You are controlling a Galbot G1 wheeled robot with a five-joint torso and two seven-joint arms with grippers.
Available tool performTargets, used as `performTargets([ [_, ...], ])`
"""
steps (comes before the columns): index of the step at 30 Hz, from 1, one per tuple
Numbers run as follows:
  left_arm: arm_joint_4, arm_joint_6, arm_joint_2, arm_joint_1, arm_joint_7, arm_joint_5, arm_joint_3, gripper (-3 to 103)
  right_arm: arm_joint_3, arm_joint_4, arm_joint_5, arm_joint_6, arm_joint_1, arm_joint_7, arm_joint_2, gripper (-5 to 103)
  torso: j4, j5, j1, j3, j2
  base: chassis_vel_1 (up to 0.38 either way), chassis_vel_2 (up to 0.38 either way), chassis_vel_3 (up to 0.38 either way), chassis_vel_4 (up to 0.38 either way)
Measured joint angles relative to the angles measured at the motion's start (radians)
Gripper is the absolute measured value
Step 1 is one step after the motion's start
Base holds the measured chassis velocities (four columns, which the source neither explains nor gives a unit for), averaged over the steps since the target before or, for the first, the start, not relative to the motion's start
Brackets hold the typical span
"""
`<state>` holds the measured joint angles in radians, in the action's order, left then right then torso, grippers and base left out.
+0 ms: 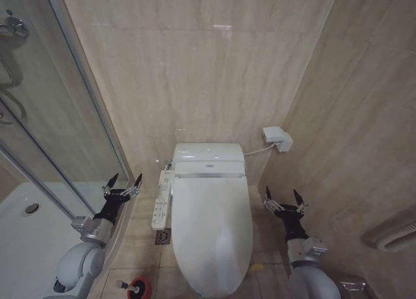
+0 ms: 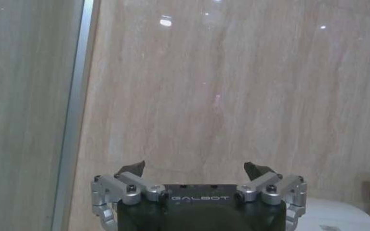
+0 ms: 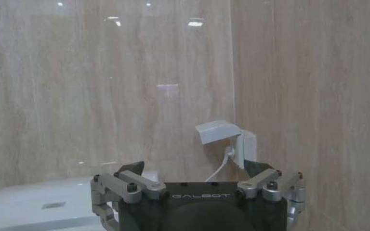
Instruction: Open the toilet lid, clean the toilet bowl with a toilet brush, close the toilet lid, and flush.
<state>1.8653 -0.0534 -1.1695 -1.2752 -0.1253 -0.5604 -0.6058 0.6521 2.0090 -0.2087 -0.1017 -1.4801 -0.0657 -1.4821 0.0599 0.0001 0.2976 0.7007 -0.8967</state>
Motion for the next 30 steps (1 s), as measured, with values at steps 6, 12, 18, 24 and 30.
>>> performTargets([
  [6,-0.002,-0.008,-0.002,0.001,0.000,0.001,0.007,100,0.000,0.000,0.000,0.000,0.000,0.000,0.000,100,0.0000,-0.0001,0.001,0.000,0.000,-0.090,0.082,0.088,-0.089],
  [12,-0.008,-0.011,-0.004,0.009,0.001,0.001,0.017,100,0.000,0.000,0.000,0.000,0.002,0.000,0.000,100,-0.0001,0.0000,0.002,0.001,0.001,-0.098,0.079,0.075,-0.064],
  [18,-0.015,0.003,-0.006,0.021,0.024,-0.018,0.030,100,0.000,0.000,0.000,0.000,0.000,0.000,0.000,100,0.0000,-0.0001,0.000,0.000,0.000,0.015,-0.019,-0.016,0.008],
  [24,0.008,0.059,-0.007,0.016,0.036,-0.033,0.013,100,0.000,0.000,0.000,0.000,0.000,0.000,0.000,100,-0.0003,-0.0001,0.000,0.000,0.000,0.007,-0.009,-0.007,0.003],
  [30,0.009,0.088,-0.008,0.014,0.029,-0.017,-0.010,100,0.000,0.000,0.000,0.000,0.000,0.000,0.000,100,0.0000,0.0000,0.001,0.000,0.000,0.000,0.000,0.000,0.000],
])
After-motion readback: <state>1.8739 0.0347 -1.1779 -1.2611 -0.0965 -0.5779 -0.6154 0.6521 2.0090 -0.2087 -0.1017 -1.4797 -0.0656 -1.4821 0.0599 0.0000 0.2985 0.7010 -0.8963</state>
